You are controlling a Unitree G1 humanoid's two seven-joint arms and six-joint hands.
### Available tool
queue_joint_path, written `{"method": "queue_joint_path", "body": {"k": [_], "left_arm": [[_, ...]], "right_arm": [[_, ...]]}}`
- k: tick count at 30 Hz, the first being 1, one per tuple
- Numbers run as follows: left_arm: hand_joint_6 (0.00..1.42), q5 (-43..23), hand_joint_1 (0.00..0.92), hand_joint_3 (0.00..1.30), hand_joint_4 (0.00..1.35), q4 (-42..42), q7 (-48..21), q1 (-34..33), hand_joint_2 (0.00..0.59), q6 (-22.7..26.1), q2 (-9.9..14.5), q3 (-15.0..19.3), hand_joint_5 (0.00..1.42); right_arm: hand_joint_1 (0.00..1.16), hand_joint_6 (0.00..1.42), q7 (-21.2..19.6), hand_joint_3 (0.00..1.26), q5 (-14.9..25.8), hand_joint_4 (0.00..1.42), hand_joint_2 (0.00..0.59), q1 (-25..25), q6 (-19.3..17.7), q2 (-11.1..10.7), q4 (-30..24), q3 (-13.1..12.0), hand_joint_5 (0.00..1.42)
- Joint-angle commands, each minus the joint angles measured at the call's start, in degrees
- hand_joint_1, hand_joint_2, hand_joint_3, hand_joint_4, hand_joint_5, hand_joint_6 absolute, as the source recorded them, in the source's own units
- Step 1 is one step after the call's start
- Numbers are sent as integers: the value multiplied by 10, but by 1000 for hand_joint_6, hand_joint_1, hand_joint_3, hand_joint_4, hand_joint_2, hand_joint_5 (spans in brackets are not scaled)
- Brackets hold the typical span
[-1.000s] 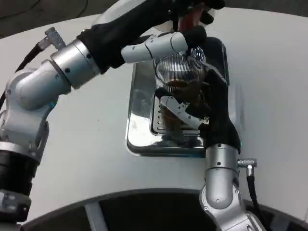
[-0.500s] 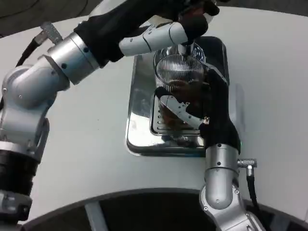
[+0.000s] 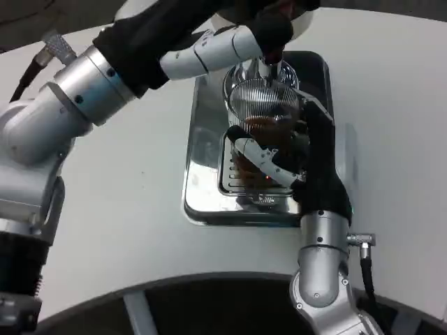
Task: Grasp the cup under the faucet to collect the drink, then remove the cup.
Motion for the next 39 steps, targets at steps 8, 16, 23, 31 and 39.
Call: {"method": "queue_joint_path", "body": {"k": [8,16,23,31,39], "left_arm": [[230,-16,0,209,279,-21,-2,34,103,7,16,27,342],[240,-28,0,216,283,-28,1,55,104,8,27,44,342],[244,-30,0,221,284,-28,4,66,104,6,31,50,343],[247,-36,0,223,284,-39,9,69,104,8,33,60,343],[248,-48,0,223,284,-74,15,96,104,16,38,82,343]], "right_arm": [[859,830,-6,688,-10,821,190,59,6,23,-65,9,920],[862,896,6,730,-13,867,189,91,-2,18,-116,10,988],[862,938,18,740,-16,878,189,108,-3,14,-140,7,1015],[869,976,27,755,-26,896,180,118,-10,5,-162,6,1039],[883,1035,48,778,-31,929,166,158,-7,-9,-223,4,1070]]}}
